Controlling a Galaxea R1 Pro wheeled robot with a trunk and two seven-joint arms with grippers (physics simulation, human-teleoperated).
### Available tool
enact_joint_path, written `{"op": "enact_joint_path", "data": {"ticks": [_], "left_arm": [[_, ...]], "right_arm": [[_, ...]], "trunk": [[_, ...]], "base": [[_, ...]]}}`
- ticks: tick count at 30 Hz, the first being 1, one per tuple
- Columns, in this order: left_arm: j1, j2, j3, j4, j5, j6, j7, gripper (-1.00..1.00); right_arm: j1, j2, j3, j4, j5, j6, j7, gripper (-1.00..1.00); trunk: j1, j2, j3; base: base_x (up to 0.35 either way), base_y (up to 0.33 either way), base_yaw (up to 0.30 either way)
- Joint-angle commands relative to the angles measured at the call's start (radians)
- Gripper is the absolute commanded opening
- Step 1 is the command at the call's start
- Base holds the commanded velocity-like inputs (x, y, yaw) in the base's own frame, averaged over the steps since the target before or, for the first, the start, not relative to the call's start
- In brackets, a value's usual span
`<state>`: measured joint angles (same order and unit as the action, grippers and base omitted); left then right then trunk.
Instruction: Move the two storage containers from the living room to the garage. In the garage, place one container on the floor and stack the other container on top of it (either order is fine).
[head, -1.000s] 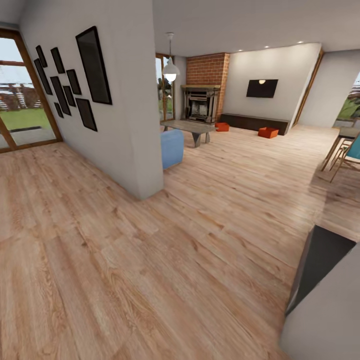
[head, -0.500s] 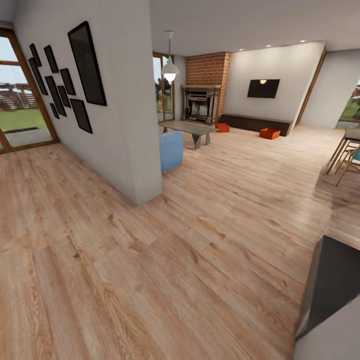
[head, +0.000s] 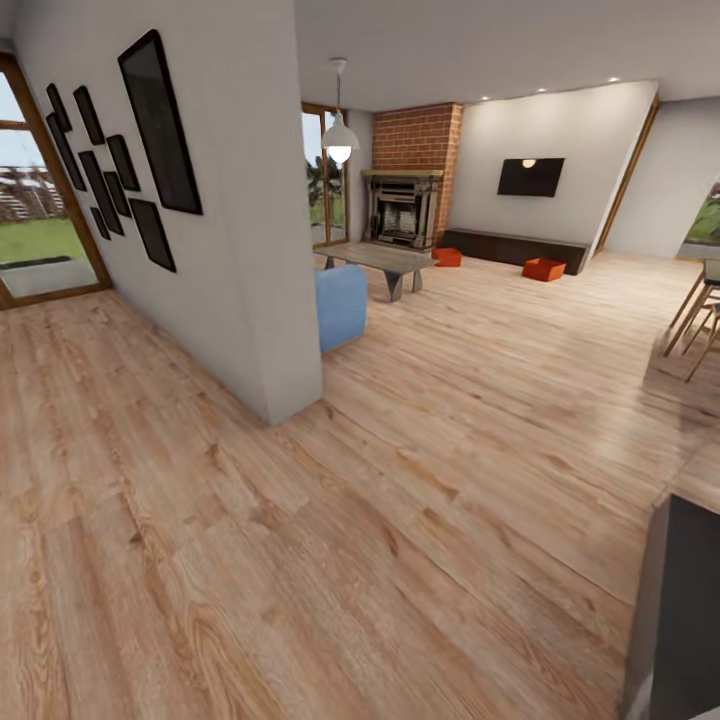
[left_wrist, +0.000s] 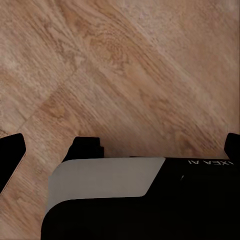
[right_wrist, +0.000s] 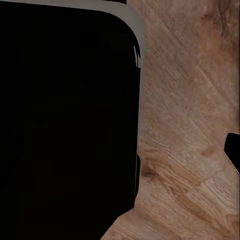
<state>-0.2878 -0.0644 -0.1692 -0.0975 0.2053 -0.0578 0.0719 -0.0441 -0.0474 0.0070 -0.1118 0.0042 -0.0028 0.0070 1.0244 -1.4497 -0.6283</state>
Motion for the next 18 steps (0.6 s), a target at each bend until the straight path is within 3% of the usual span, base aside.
{"op": "enact_joint_path", "data": {"ticks": [1, 18], "left_arm": [[-0.001, 0.0, -0.009, 0.001, 0.009, -0.004, 0.004, 1.0], [-0.001, 0.005, -0.009, 0.0, 0.011, -0.004, 0.005, 1.0]], "right_arm": [[0.0, 0.0, 0.001, 0.0, 0.0, 0.0, 0.001, 1.0], [0.0, 0.0, 0.001, 0.0, 0.0, 0.0, 0.001, 1.0]], "trunk": [[0.001, 0.0, -0.001], [0.001, 0.0, -0.001]], "base": [[0.346, 0.0, 0.0], [0.346, -0.051, 0.0]]}}
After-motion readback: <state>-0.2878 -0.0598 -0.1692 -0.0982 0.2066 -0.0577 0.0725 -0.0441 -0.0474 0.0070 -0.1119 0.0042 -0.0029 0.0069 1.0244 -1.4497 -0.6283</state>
